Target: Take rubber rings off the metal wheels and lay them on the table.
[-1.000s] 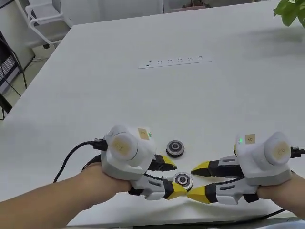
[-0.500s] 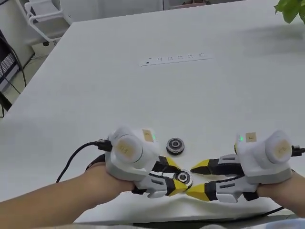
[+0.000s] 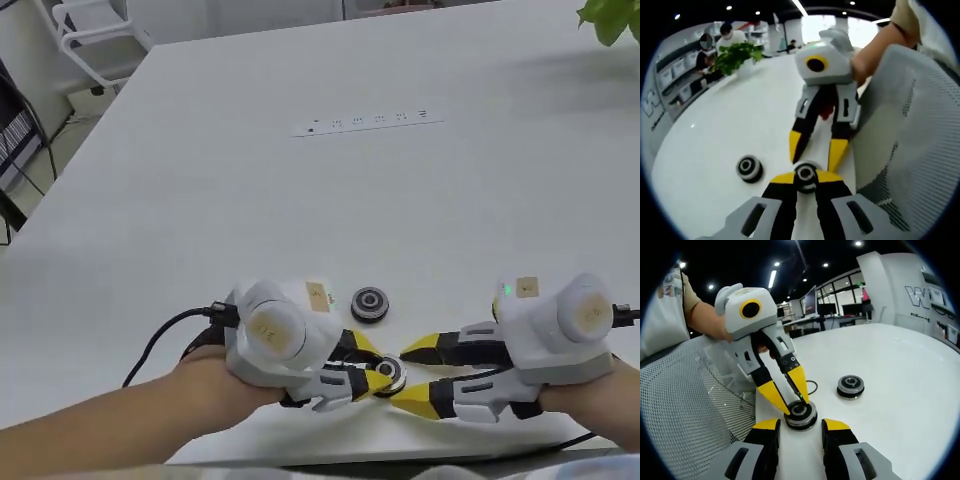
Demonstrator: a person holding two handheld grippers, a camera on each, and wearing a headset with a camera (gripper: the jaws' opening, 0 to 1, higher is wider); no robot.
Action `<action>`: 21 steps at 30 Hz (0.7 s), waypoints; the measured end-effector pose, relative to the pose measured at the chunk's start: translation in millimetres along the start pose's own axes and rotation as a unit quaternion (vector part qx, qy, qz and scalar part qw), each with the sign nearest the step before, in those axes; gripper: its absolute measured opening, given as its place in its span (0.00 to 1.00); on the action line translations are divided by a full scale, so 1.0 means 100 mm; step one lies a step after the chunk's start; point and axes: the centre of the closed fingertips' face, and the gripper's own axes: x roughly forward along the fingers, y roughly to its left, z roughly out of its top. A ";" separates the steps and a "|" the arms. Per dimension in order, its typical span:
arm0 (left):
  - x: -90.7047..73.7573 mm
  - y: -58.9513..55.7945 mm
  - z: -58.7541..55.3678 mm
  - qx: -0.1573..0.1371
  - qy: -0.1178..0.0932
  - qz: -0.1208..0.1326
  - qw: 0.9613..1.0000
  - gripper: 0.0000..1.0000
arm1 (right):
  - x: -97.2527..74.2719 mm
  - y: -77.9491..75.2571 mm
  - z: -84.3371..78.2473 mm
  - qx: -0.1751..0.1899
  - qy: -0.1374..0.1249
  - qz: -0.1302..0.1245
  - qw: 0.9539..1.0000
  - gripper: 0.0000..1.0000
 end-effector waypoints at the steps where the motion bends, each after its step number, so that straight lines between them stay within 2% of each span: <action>1: 0.00 0.00 0.00 -0.002 -0.001 0.000 1.000 0.14 | 0.01 0.00 0.00 -0.002 0.001 0.000 1.000 0.31; 12: 0.00 -0.01 0.00 -0.004 -0.004 0.009 1.000 0.14 | 0.09 0.00 0.01 -0.025 0.003 -0.003 1.000 0.29; 21: 0.00 -0.01 0.00 -0.007 -0.005 0.012 1.000 0.14 | 0.08 0.02 -0.01 -0.065 0.020 -0.009 0.998 0.25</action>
